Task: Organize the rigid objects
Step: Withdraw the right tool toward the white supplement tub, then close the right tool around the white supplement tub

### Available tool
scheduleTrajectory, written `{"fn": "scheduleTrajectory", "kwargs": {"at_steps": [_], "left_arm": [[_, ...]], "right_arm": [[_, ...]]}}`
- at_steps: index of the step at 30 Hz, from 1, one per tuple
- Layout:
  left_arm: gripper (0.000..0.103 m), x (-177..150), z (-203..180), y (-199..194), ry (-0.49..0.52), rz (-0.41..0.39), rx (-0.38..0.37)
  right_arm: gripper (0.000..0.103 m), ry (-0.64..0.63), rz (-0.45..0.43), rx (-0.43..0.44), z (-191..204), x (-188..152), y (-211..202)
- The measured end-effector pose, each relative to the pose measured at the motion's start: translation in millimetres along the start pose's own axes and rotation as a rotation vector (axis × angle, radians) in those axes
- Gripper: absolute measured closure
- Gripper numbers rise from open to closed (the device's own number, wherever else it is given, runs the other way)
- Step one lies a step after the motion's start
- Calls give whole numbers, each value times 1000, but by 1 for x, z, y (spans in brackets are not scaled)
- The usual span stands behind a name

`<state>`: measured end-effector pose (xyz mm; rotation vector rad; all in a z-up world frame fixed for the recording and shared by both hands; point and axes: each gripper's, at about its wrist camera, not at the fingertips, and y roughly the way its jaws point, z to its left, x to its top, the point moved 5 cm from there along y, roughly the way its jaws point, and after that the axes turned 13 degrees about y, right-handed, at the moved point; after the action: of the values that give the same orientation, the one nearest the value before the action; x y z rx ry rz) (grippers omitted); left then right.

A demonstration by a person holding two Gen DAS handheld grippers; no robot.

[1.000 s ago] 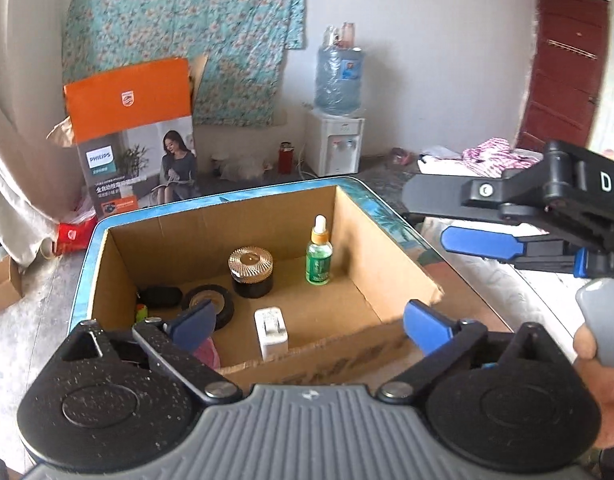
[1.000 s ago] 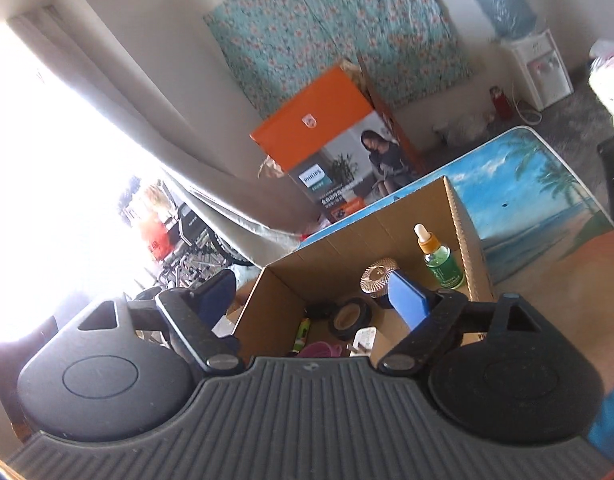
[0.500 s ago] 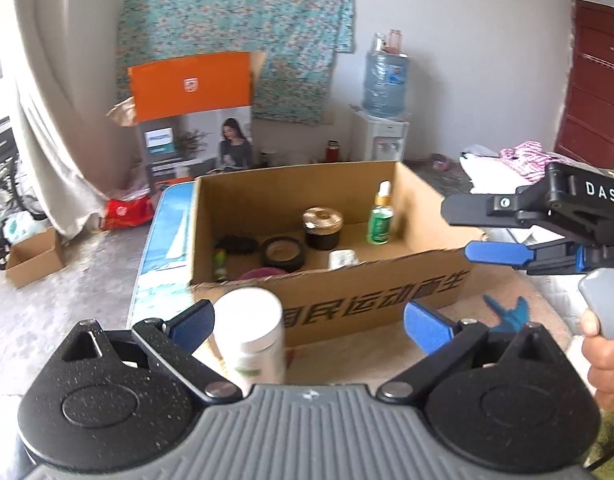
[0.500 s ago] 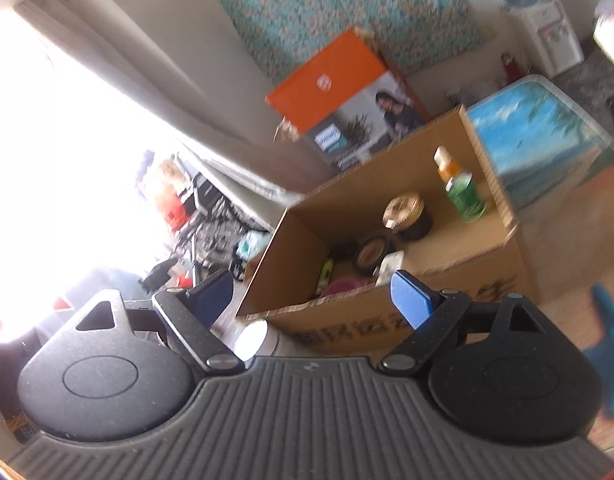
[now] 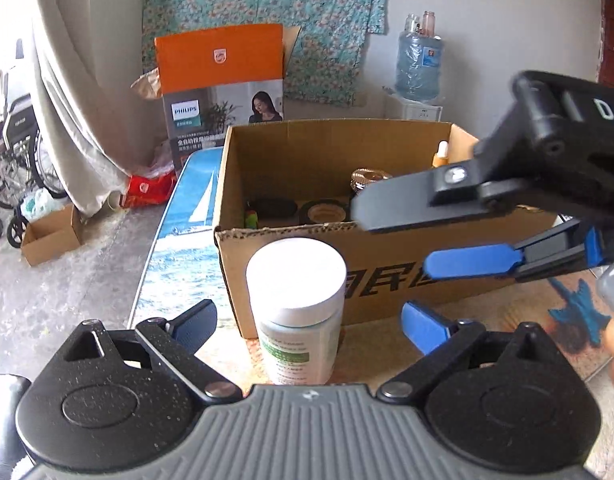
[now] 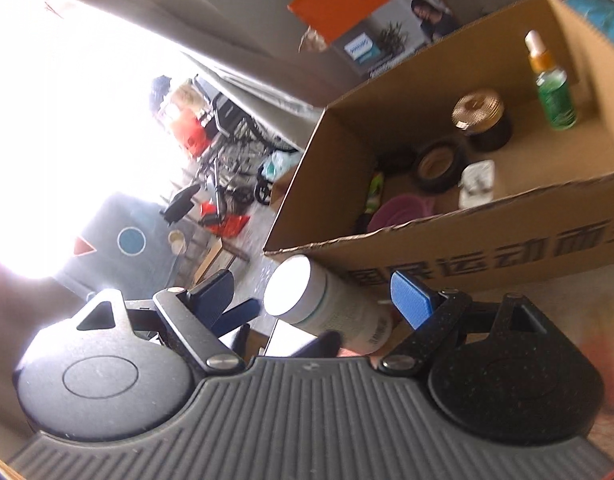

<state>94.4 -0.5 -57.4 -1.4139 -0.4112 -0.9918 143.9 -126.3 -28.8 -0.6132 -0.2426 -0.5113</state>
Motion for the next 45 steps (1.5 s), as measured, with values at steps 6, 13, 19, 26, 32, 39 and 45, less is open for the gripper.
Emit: {"fn": "scheduleTrajectory", "kwargs": {"at_steps": [6, 13, 19, 26, 32, 39, 45], "left_arm": [[16, -2, 3, 10, -44, 11, -25], [37, -3, -1, 15, -38, 33, -14], [49, -3, 2, 15, -49, 42, -5], [49, -2, -1, 14, -44, 54, -3], [49, -2, -6, 11, -43, 64, -23], [49, 0, -19, 7, -30, 69, -53], [49, 2, -29, 4, -8, 63, -65]], "right_arm": [[27, 12, 51, 6, 2, -2, 27], [47, 29, 67, 0, 0, 0, 40], [53, 32, 67, -5, -3, 1, 44], [56, 27, 62, -17, -5, -1, 42], [56, 26, 53, -28, -6, -3, 34], [56, 35, 24, -41, -15, -5, 18], [56, 41, 0, -45, -21, -6, 3]]}}
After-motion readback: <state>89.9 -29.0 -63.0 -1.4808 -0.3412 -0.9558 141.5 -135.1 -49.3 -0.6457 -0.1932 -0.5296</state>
